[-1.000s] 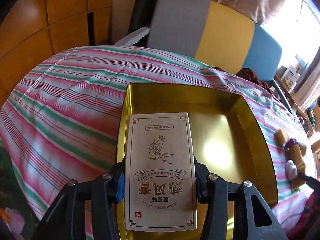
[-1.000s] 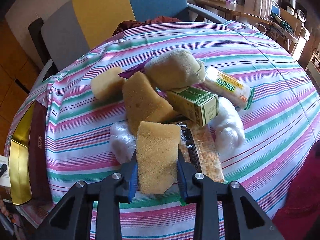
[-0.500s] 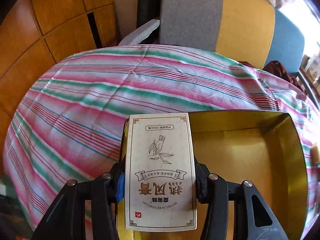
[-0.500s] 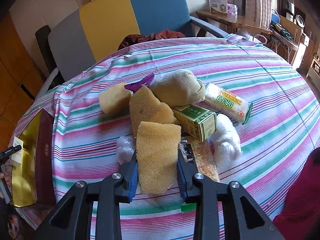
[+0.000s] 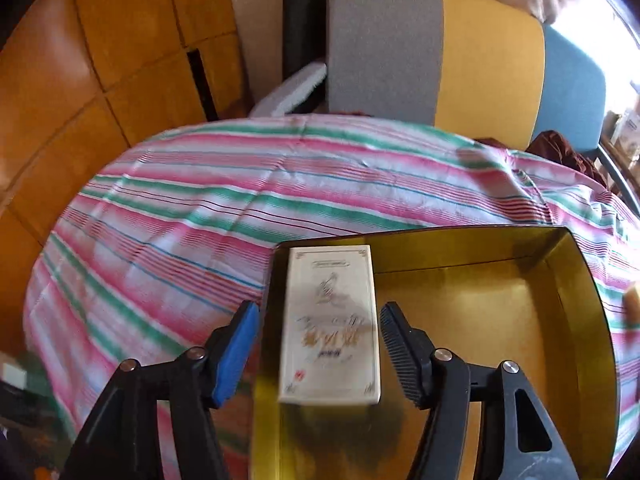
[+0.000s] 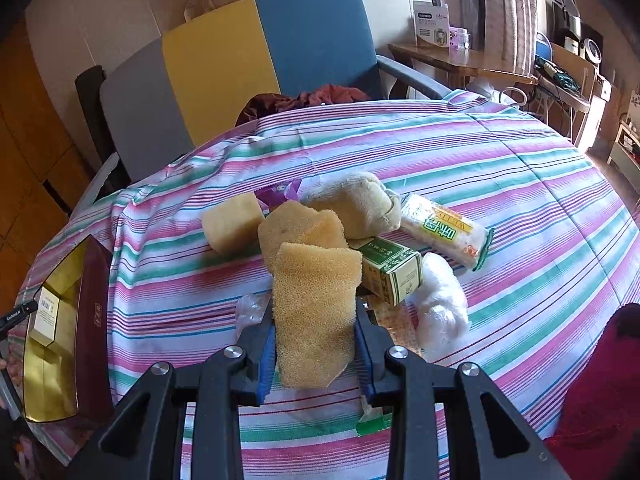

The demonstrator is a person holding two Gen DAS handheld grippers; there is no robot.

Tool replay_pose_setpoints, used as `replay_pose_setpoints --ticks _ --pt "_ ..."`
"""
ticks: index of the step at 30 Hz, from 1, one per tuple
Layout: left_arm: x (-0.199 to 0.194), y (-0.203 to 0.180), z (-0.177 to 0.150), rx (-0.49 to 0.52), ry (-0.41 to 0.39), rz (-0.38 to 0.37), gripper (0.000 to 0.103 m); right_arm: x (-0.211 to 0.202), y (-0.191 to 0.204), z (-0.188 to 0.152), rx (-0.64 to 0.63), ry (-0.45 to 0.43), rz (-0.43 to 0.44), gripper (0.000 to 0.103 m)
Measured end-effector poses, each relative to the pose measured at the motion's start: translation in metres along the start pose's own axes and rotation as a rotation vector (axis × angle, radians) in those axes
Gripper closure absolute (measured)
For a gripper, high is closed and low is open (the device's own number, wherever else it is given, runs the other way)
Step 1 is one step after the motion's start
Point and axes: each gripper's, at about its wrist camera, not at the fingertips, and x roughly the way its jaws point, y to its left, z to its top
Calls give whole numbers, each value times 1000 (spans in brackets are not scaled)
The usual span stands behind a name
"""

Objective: Organize objects
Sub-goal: 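Open the left gripper to release the box inside the tray, then carry the yellow sponge into the tray with right and release it beside the box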

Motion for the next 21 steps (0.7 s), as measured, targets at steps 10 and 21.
replay_pose_setpoints --ticks 10,21 --pt "-72 18 -69 -20 -80 -66 27 -23 46 -5 -87 -28 217 71" --pt "-104 40 -112 -81 -103 -81 12 -23 219 -33 -384 109 526 71"
